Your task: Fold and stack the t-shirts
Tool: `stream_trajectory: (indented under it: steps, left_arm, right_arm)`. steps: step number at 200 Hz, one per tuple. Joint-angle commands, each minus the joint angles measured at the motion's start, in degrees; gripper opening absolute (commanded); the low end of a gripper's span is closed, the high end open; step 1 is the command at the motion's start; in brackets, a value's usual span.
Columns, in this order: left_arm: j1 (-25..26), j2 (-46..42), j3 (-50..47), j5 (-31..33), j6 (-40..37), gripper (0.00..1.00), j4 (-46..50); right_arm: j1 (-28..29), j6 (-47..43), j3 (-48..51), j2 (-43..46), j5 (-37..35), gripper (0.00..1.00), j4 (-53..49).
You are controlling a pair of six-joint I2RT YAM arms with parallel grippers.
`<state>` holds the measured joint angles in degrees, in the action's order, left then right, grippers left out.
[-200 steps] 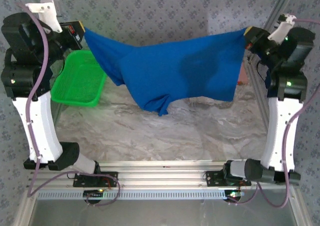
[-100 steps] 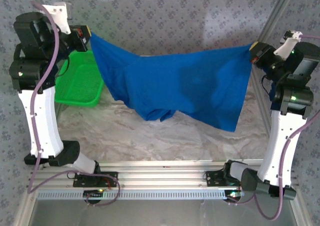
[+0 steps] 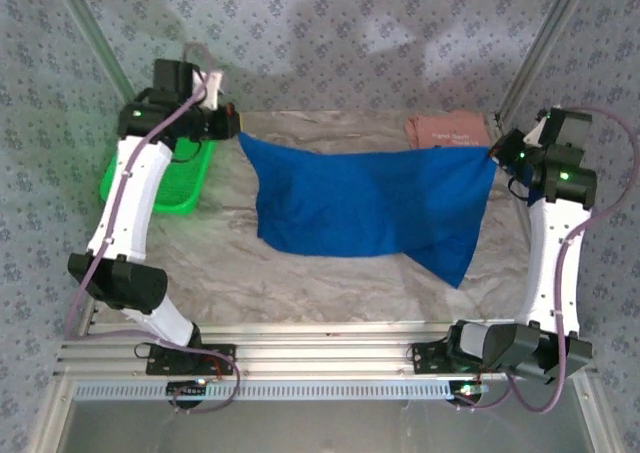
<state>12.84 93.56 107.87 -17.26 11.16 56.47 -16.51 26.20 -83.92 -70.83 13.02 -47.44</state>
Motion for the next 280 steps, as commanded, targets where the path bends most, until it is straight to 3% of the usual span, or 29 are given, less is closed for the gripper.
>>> stream_trajectory:
  steps: [1,54,103,116,136,157,205,246,280]
  left_arm:
    - [3.0,0.5,-5.9,1.3,0.8,0.00,-2.3]
    - [14.0,10.5,-10.0,0.4,4.4,0.00,-5.1]
    - [20.9,17.1,-13.7,-7.1,9.7,0.03,-11.7]
    - [20.8,17.1,-15.0,-9.9,10.9,0.24,-14.0]
    - [20.6,15.5,-15.9,-11.6,10.5,0.49,-14.8]
    - [18.5,12.8,-17.2,-12.8,10.8,0.61,-14.3]
    - [12.2,10.0,-17.3,-11.3,4.1,0.68,-7.8]
    - [9.8,15.7,-12.4,-15.4,-4.7,0.68,-4.5]
    - [7.7,20.8,-12.0,-20.7,-6.3,0.68,-7.5]
  right_arm:
    - [-0.5,-2.4,3.4,-0.4,-4.7,0.00,-1.6]
    - [-0.5,-4.6,9.9,-3.3,-8.5,0.00,-0.7]
    - [-0.6,-6.6,13.2,-3.7,-8.8,0.00,0.2]
    - [-0.7,-6.9,13.5,-4.1,-8.8,0.00,0.1]
    - [-0.8,-7.2,14.2,-4.4,-8.2,0.00,0.5]
    - [-0.8,-7.2,14.6,-4.7,-8.0,0.00,0.8]
    - [-0.8,-7.2,14.9,-4.8,-7.8,0.00,1.2]
    - [-0.7,-7.4,15.1,-4.5,-8.3,0.00,2.0]
    - [-0.5,-8.2,15.1,-4.1,-8.4,0.00,1.7]
